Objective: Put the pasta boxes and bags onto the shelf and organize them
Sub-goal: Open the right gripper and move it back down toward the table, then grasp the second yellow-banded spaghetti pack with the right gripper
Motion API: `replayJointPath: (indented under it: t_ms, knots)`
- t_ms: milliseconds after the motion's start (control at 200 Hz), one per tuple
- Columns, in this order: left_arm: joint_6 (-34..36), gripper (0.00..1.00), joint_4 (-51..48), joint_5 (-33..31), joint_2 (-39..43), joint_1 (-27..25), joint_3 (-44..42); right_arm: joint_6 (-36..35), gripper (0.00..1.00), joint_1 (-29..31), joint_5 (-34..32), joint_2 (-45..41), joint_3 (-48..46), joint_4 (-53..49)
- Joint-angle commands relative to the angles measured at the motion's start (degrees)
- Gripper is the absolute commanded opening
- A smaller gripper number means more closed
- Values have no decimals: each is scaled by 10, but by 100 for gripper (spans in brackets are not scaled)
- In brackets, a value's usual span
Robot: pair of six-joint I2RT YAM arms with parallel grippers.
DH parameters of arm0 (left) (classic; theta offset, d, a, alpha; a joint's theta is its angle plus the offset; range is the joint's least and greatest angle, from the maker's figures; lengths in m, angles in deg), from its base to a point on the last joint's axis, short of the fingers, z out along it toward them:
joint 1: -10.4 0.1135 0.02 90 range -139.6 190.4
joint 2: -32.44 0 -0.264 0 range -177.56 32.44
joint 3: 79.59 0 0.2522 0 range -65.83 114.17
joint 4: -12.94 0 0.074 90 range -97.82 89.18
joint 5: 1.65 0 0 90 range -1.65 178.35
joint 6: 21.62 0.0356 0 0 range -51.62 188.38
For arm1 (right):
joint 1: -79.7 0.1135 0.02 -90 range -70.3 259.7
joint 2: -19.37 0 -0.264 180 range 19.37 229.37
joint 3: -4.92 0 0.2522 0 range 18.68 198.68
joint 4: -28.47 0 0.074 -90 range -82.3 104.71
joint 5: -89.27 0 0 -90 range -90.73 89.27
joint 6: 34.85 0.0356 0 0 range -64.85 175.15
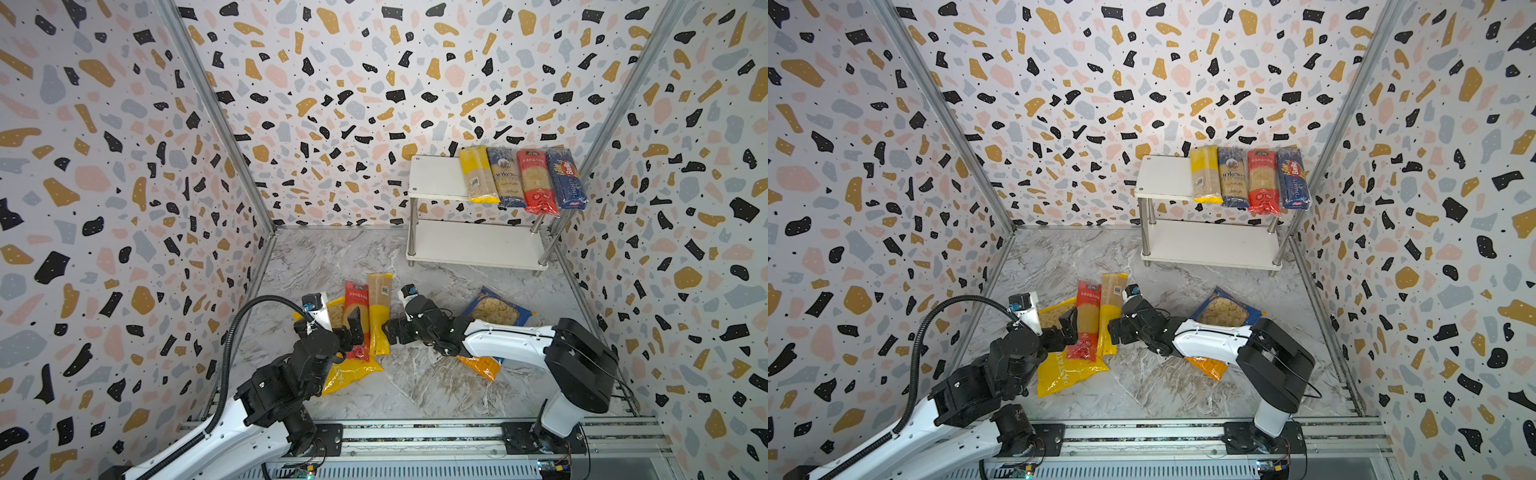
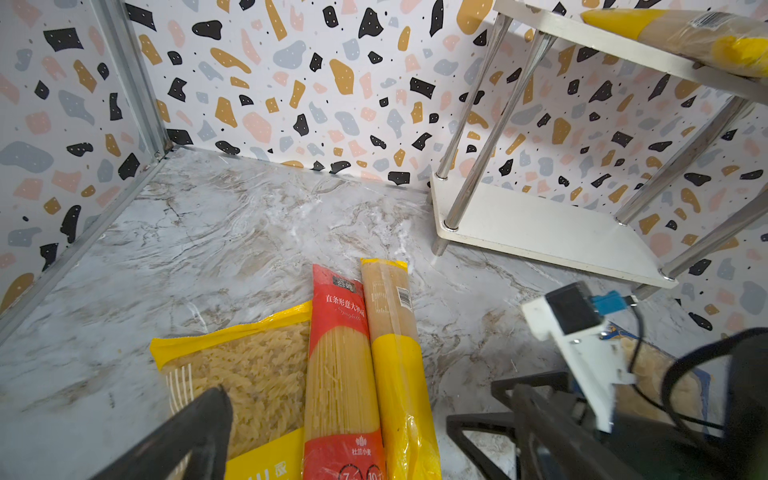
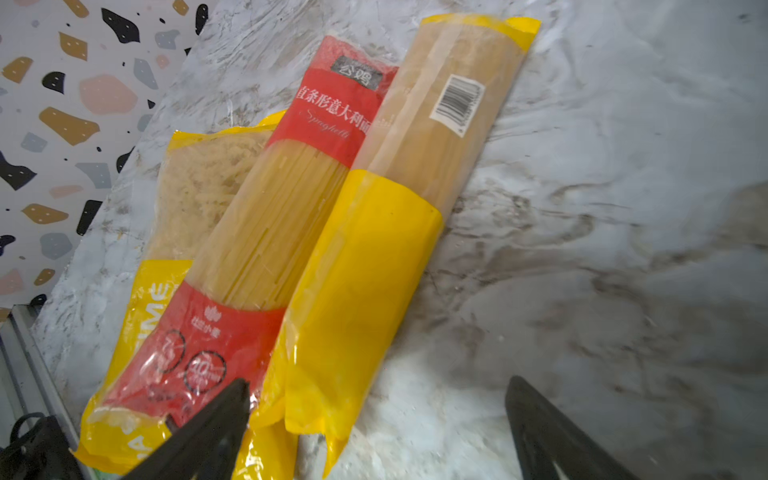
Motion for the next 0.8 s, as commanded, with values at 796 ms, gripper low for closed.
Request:
replayJointPath:
  t_ms: [796]
  knots:
    - [17,99,37,10,-29,0,5,-89,97,-14,-82,76,74,-180]
